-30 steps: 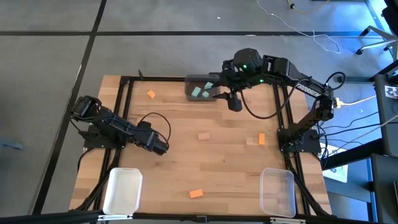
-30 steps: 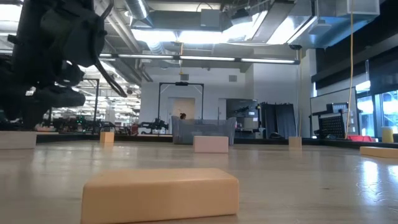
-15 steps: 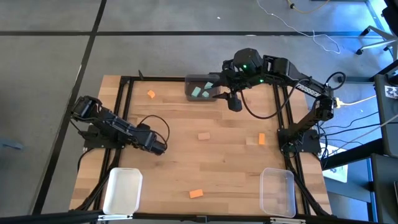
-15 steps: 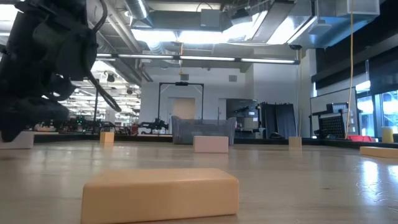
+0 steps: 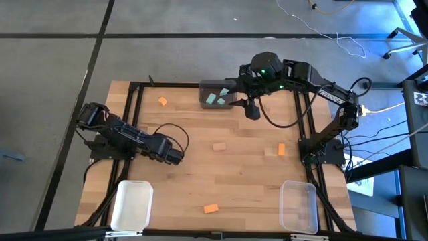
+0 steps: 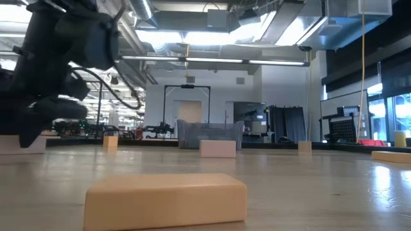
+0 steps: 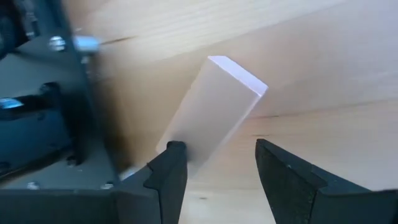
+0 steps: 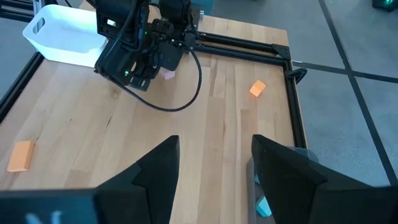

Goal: Sort & place blocks by color
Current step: Put the bottom left brown block into the white bin

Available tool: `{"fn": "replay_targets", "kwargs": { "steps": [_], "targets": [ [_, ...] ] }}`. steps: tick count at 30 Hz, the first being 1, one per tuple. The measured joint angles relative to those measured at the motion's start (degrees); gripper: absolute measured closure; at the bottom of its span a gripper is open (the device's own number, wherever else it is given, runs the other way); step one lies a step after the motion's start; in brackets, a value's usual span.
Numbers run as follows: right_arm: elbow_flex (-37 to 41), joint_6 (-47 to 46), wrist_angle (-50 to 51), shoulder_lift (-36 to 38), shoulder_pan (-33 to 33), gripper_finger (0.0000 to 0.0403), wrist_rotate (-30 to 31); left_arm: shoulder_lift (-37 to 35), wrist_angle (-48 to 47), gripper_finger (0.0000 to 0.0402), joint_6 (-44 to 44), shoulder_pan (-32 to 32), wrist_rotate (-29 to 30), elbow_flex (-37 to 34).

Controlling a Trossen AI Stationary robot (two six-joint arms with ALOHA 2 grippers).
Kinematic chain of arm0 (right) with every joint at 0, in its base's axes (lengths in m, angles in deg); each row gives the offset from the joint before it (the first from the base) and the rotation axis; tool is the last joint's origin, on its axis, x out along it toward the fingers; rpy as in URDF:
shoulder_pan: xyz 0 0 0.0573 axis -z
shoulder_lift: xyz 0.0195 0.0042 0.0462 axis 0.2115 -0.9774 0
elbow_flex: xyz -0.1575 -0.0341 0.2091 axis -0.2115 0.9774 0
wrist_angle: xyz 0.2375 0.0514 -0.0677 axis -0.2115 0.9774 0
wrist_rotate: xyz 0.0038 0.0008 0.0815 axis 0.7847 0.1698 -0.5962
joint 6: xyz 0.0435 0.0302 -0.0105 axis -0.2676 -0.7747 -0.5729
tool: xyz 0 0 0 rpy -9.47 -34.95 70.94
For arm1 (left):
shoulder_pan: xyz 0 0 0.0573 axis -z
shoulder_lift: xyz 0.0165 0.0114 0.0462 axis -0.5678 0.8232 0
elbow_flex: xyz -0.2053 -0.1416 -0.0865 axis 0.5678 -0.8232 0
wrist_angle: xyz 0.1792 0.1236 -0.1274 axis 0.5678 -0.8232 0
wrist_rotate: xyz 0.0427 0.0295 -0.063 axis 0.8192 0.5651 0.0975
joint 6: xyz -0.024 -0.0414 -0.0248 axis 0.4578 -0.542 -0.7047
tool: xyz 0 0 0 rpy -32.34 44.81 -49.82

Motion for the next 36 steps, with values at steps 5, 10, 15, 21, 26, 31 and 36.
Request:
{"fn": "replay_targets", "kwargs": {
  "steps": [5,10,15,21,26,31,36],
  "targets": [
    [0.0,0.01,-0.02,0.0,0.0,0.0201,0.01,0.04,2.48,0.0223,2.33,-1.21,1.2,2.23],
    [0.0,0.01,-0.04,0.0,0.0,0.0201,0.02,0.18,0.07,0.0223,2.97,-1.81,4.52,4.99],
    [0.0,-0.01,-0.07,0.0,0.0,0.0201,0.02,0.22,-8.58,0.0223,6.95,-1.77,7.59,10.25],
    [0.0,-0.13,-0.07,0.0,-0.01,0.0201,0.02,0.2,-11.69,0.0223,19.69,-3.13,10.69,12.23],
    [0.0,-0.1,-0.07,0.0,0.0,0.0201,0.0,0.2,-9.29,0.0223,27.39,-6.3,8.36,9.93],
    [0.0,0.01,-0.05,-0.01,0.0,0.0201,0.0,0.19,-6.4,0.0223,30.25,-8.49,8.1,8.99],
    [0.0,0.01,-0.04,0.0,0.0,0.0201,0.0,0.17,-2.55,0.0223,33.44,-9.58,6.93,8.91]
  ]
}}
